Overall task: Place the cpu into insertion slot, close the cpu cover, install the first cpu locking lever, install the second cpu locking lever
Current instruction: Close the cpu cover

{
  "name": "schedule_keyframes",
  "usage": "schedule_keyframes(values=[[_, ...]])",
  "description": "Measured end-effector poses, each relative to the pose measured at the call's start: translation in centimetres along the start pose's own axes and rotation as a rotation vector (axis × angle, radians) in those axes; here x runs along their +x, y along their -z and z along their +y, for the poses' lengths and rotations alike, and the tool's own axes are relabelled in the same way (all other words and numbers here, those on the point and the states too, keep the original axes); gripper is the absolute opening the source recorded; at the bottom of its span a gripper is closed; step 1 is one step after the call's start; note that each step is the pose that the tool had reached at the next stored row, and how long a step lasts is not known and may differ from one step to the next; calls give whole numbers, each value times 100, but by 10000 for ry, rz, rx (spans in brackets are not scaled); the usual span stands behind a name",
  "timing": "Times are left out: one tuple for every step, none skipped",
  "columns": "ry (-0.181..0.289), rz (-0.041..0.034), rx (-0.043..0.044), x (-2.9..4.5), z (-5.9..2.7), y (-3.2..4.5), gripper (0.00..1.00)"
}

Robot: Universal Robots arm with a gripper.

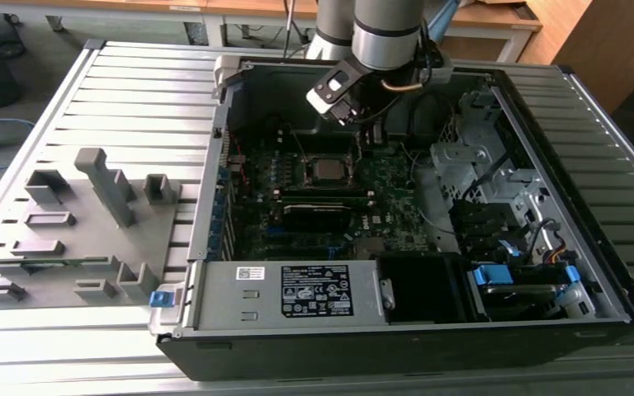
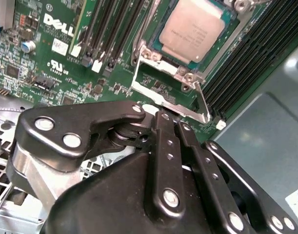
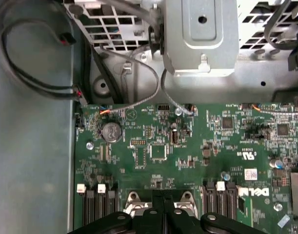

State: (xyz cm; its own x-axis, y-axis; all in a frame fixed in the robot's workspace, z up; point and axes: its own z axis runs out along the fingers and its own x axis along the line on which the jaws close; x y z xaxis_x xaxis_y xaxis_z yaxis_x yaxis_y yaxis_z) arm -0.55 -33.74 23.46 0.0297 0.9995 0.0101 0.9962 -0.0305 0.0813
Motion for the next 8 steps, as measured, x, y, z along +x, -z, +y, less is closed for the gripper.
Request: schedule_keyframes(values=[[0, 1, -2, 0, -11, 1, 11], [0, 2, -4, 0, -20, 1, 11], [0, 2, -6, -1, -28, 2, 11], [0, 0, -6, -1, -37, 3, 11], [0, 2, -8, -1, -43, 3, 11], [0, 2, -9, -1, -50, 3, 11], [0, 1, -9, -2, -56, 4, 11], [0, 1, -8, -2, -60, 5, 11]])
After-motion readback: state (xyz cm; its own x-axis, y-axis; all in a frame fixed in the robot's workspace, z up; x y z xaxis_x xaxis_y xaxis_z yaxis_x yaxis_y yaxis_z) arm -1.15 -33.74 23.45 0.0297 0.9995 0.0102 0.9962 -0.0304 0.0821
